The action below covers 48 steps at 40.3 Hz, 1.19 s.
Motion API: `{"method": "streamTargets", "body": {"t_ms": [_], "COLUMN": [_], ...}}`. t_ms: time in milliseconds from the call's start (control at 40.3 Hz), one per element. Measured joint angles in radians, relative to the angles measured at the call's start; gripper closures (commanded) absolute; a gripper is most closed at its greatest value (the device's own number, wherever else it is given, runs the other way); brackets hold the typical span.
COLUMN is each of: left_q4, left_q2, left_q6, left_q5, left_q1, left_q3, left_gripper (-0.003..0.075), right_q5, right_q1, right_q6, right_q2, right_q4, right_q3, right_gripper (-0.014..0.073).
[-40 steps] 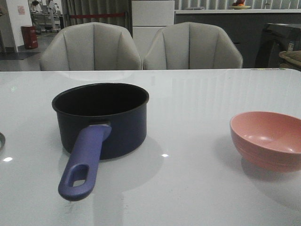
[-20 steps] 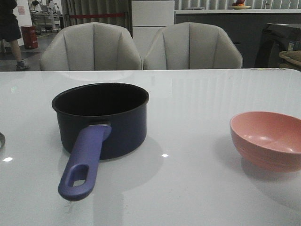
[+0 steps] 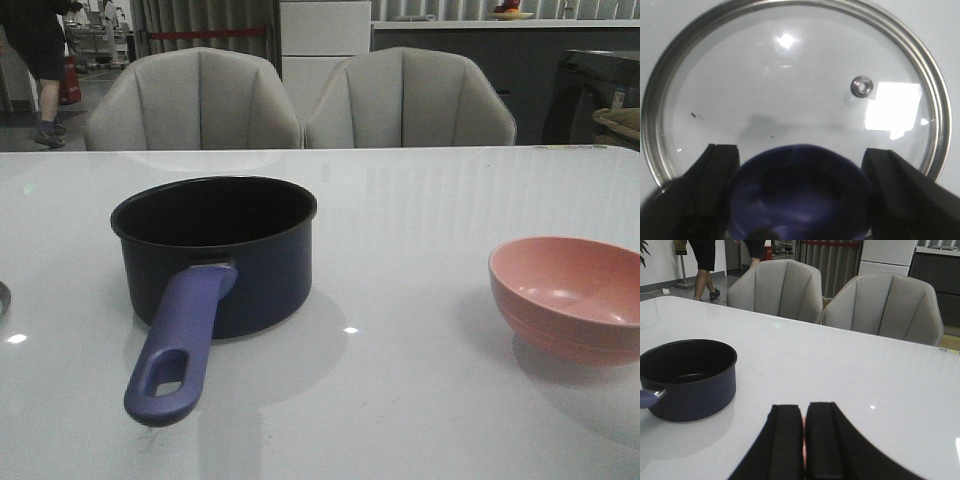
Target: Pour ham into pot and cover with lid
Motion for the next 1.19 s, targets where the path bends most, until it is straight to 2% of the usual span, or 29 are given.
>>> {"method": "streamTargets", "body": {"t_ms": [844, 968, 1191], "left_q4": [0.0, 0.0, 0.0], "left_q2": [-0.074, -0.078, -0.078], "left_q6": [0.0, 0.0, 0.0], "left_q5": [0.009, 0.069, 0.197], "left_q1": [0.0, 0.0, -0.009], "left_q3": [0.0, -0.051, -0.253], "left_gripper": [0.0607, 0.0607, 0.0607], "right_q5": [0.0, 0.0, 0.0], "right_q1": [0.0, 0.0, 0.0], "right_q6": [0.0, 0.0, 0.0], "right_q2": [0.0, 0.0, 0.0], "right_q4": [0.0, 0.0, 0.0], "right_q3": [0.0, 0.0, 0.0], "right_gripper": [0.0403, 0.0403, 0.0403]}}
